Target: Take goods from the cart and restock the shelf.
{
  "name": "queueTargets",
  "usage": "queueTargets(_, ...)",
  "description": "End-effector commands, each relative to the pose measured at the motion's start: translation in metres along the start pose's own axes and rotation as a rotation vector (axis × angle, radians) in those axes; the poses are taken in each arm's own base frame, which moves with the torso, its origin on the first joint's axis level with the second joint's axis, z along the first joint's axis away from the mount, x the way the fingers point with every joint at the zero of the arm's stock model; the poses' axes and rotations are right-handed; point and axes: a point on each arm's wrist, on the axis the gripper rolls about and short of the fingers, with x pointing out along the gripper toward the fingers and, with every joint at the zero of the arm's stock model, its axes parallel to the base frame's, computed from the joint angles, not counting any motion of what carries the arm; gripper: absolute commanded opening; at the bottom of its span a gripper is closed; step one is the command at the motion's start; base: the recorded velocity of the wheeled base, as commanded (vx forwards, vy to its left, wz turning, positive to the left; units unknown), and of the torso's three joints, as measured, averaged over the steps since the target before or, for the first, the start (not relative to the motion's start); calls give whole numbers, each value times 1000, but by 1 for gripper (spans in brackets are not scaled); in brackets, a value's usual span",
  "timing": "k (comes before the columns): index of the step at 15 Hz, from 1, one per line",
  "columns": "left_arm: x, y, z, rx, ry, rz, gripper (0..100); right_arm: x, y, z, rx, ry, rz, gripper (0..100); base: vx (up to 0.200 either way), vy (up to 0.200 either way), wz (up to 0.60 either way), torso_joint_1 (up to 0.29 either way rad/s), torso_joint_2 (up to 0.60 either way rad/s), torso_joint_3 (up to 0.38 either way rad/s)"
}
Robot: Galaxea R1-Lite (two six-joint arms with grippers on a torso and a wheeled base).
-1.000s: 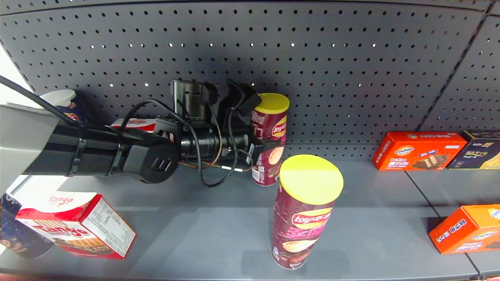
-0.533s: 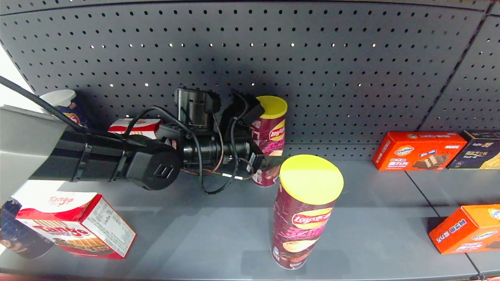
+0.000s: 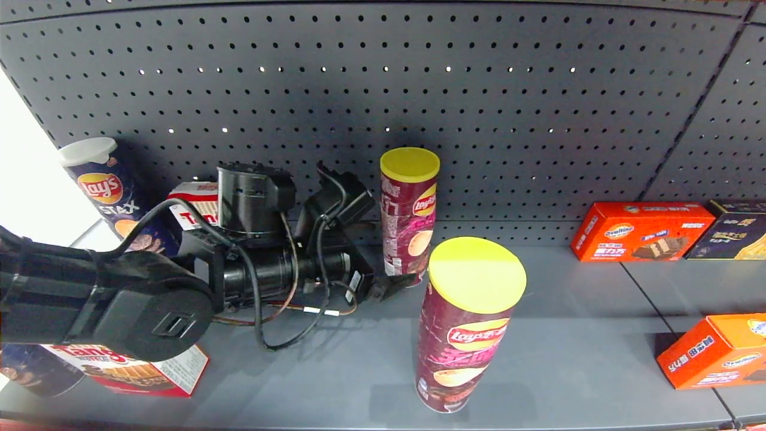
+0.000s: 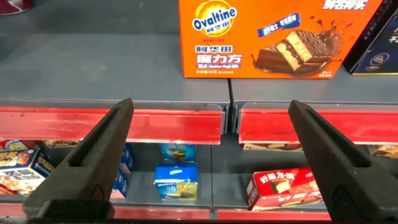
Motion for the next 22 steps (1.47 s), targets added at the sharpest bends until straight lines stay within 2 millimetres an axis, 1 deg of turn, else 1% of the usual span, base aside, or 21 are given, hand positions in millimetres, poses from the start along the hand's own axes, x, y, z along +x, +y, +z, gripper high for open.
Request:
queueTargets(1,-16,-2,6,6,-10,44,100,0,0,0,0,1,1,100,0,0,0,0,0,0)
queueTargets(2,-15,-1,5,2,4,96,100,0,0,0,0,1,1,100,0,0,0,0,0,0)
queueTargets(6,-13,1,7,-2,7,174,100,0,0,0,0,1,0,100,0,0,0,0,0,0)
queueTargets(8,-9,-1,4,-14,20,176,100,0,0,0,0,1,0,100,0,0,0,0,0,0)
queueTargets(11,-5,2,2,-48,35,231,100,0,0,0,0,1,0,100,0,0,0,0,0,0)
queueTargets(19,-4,9,2,-136,42,333,100,0,0,0,0,1,1,100,0,0,0,0,0,0)
queueTargets(22,-3,9,3,-137,40,337,100,0,0,0,0,1,1,100,0,0,0,0,0,0)
